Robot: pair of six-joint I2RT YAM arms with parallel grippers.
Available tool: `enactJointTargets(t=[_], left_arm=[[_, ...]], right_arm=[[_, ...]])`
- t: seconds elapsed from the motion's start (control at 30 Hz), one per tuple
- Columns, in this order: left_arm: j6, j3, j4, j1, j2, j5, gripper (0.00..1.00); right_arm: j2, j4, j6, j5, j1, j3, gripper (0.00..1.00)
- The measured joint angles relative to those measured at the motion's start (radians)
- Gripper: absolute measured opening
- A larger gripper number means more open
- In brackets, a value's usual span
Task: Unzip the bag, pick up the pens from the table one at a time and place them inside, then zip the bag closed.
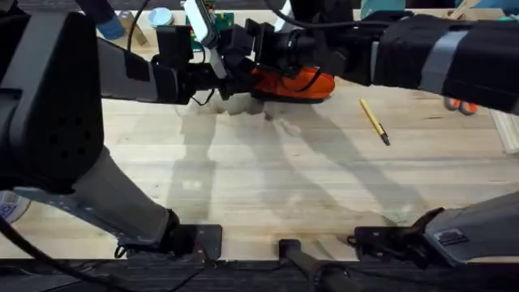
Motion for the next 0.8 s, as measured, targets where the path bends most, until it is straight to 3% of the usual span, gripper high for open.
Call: enactJointTargets(t=[0.47,0.8], left_arm=[[0.0,0.0,0.0,-0.001,0.0,-0.001,0.042],[0.0,0.0,0.0,-0.001,0.0,-0.001,0.042]], right_arm=[[0.0,0.0,0.025,-0.012,-0.023,0.001,0.996],[-0.051,-0.032,0.025,-0.014,-0.112,0.001,0.996]])
